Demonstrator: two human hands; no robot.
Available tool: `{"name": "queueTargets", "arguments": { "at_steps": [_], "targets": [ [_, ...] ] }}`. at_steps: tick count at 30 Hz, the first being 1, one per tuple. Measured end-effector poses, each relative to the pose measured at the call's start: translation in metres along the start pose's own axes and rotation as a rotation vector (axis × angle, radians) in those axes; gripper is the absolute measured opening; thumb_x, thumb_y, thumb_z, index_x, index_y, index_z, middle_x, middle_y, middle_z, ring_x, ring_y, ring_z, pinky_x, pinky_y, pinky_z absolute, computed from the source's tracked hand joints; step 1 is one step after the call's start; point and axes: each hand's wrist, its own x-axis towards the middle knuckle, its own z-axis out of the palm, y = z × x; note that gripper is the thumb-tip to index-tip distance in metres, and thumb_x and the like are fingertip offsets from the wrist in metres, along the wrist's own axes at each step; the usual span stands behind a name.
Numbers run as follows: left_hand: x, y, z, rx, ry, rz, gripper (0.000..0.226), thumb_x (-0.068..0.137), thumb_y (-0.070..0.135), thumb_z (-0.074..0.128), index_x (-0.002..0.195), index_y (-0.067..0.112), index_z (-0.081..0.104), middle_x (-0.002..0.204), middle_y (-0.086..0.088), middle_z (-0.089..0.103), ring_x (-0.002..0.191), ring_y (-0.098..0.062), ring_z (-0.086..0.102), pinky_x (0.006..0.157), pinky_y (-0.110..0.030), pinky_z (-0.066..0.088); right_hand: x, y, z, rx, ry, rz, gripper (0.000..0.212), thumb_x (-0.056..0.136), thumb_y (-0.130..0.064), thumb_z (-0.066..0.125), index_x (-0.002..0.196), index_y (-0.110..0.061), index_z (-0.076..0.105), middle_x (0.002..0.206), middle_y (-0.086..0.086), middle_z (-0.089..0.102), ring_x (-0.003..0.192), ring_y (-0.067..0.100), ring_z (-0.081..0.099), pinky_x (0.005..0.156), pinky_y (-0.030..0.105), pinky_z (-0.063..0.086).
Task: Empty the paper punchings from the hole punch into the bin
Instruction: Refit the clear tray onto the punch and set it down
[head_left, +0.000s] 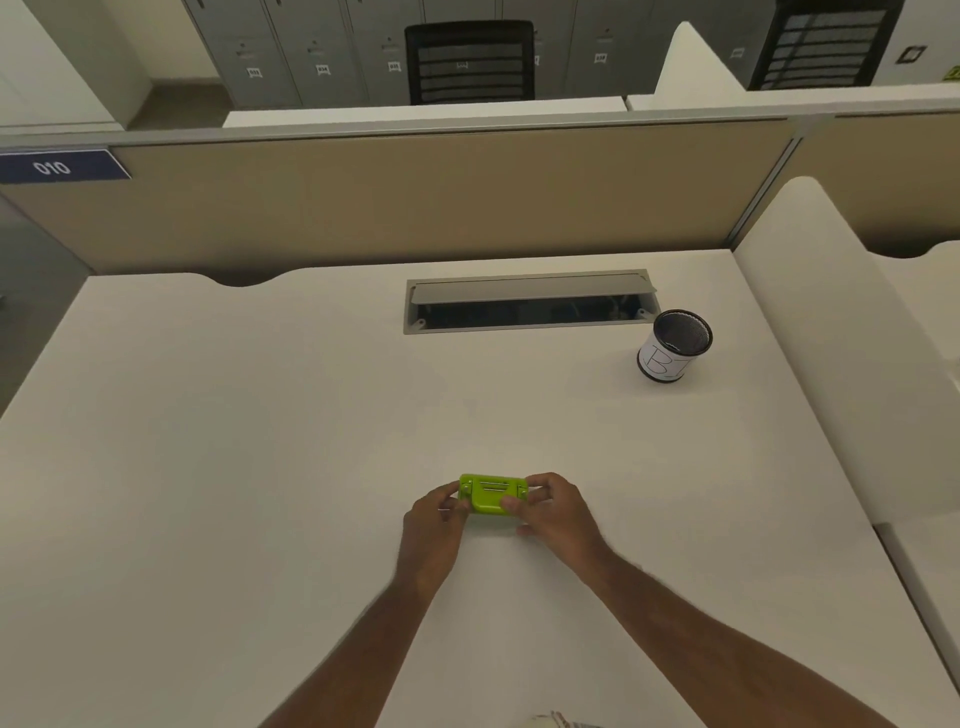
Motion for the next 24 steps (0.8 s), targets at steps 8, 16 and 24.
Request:
{"name": "queueTargets", "arguments": {
  "at_steps": [8,16,24],
  "targets": [
    [0.005,0.001,0.01,0.107,-0.006,-0.013,0.025,0.104,0.018,0.063,0.124,0.015,0.08,0.114,-0.012,0.075,0.105,-0.026,0.069,0.088,-0.032,0.051,0.004,0.007,-0.002,-0.205,0.054,-0.146,0.043,0.078,-0.03,0.094,0.111,-0.017,0.07,0.1,-0.002,0.073,0.087,0.013,0.071,0.072,0.01,0.054],
    [0.001,0.004,0.011,0.16,-0.027,-0.009,0.019,0.1,0.002,0.056,0.095,-0.002,0.075,0.085,-0.022,0.062,0.075,-0.023,0.051,0.063,-0.033,0.036,0.005,0.008,0.002,-0.318,0.065,-0.138,0.052,0.084,-0.031,0.089,0.127,-0.007,0.071,0.118,0.011,0.069,0.105,0.023,0.071,0.094,0.03,0.057],
    [-0.004,0.002,0.015,0.191,-0.023,0.025,0.013,0.103,0.002,0.06,0.111,-0.004,0.066,0.106,-0.012,0.054,0.094,-0.032,0.063,0.08,-0.03,0.046,0.0,-0.004,0.005,-0.393,0.067,-0.176,0.037,0.096,-0.028,0.077,0.072,-0.029,0.048,0.087,0.006,0.047,0.076,0.021,0.046,0.066,0.02,0.039]
  ]
}}
